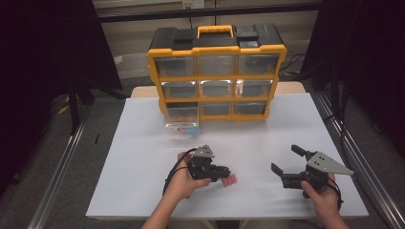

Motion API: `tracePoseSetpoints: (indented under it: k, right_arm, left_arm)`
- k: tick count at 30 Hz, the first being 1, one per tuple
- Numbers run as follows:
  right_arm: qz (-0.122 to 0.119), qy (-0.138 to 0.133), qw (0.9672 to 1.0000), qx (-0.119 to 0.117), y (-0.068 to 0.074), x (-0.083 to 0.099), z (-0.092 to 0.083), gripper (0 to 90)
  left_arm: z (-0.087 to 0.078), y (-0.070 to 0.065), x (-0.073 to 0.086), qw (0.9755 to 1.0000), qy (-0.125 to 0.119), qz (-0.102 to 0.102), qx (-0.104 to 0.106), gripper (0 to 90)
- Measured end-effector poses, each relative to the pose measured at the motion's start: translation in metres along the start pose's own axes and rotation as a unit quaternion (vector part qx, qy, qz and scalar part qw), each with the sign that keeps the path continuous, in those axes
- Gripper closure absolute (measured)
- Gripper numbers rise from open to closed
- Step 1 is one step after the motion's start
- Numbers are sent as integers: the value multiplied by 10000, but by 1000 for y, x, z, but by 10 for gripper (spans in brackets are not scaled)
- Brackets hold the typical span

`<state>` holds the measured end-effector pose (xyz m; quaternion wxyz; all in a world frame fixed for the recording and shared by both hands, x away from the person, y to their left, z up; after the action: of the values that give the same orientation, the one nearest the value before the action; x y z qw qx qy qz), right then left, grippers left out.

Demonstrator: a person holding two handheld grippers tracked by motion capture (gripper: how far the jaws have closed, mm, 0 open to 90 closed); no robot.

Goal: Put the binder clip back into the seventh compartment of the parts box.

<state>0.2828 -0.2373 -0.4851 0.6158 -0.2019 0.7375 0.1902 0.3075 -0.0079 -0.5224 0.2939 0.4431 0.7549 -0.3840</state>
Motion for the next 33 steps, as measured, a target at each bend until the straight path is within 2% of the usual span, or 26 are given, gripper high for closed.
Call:
tracePoseSetpoints:
  k: [3,9,11,16,17,22,33]
  right_arm:
    - [-2,-2,10000,2,0,0,0,10]
    - [1,0,10000,4,0,0,0,11]
    - [1,-1,10000,5,0,0,0,11]
    - [-10,-19,10000,13,0,-1,0,11]
    - [-10,-21,10000,15,0,-1,0,11]
    - [-32,-6,10000,-3,0,0,0,11]
    - [-22,-18,10000,14,0,0,0,11]
  left_arm:
    - [-1,-2,-1,9999,-7,-116,99,813]
    - [-4,-7,-4,9997,-24,-151,187,884]
    - [-5,-6,-4,9999,29,-111,113,895]
    - [-9,-2,-5,9999,-5,-144,-30,897]
    - [-11,0,-5,9999,28,-85,-54,897]
    - [-16,4,-6,9998,-25,-68,-176,896]
    - [-9,3,-3,9999,-39,-115,-59,886]
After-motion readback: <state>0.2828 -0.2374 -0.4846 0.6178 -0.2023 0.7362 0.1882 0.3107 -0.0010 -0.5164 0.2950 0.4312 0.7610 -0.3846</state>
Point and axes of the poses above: each handheld gripper's, and its own axes: z roughly forward along the jaws, x roughly out of its underside, y roughly to its left, the point moved 8 cm from there along z, roughly forward along the jaws, and after that the axes turned 2 degrees about -y, right-handed, at the moved point
